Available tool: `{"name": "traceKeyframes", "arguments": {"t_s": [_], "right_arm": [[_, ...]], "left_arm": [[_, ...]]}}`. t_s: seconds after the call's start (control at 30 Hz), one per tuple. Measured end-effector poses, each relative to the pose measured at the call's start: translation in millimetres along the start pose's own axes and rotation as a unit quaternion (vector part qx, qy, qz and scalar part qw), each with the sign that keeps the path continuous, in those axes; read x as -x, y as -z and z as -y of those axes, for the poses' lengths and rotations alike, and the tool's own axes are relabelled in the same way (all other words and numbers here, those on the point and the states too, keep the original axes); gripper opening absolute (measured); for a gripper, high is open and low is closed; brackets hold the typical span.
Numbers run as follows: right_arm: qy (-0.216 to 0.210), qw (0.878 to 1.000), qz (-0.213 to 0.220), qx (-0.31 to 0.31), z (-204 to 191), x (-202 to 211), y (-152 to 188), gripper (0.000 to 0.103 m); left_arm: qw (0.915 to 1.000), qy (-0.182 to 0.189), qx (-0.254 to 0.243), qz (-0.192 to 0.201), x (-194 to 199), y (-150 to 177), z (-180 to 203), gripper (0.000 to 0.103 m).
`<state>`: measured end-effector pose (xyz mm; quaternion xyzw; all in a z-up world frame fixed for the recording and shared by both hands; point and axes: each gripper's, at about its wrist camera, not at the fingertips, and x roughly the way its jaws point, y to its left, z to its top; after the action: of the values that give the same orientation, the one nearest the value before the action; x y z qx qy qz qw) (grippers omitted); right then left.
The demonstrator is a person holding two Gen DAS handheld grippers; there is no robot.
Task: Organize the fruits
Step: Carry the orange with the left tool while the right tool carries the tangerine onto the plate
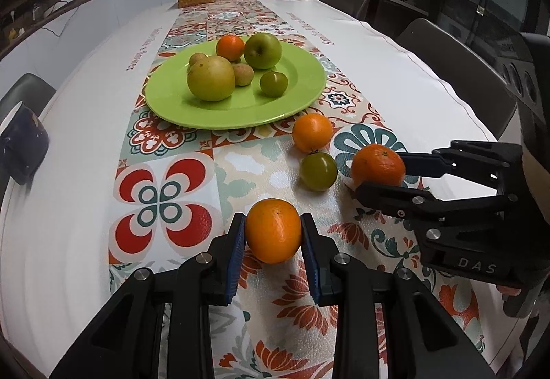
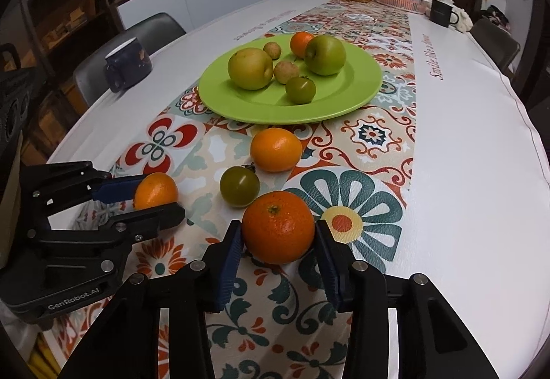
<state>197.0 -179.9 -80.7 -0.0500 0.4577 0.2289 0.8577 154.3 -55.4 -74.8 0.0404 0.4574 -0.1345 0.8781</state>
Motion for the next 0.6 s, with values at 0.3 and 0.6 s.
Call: {"name": "traceKeyframes", "arguments": {"t_s": [0.3,0.6], "right_arm": [[0.019,0.999,0.038,-0.011,-10,25,-8,0.042],[0.022,0.997,0.073,-0.010,-16,36,-42,0.042]], "left_arm": [[0.9996,-0.006,0.004,0.026,19,-11,-11,0.031],[0.9979,-0.021,-0.004,0.061,32,-43,-31,0.031]]}}
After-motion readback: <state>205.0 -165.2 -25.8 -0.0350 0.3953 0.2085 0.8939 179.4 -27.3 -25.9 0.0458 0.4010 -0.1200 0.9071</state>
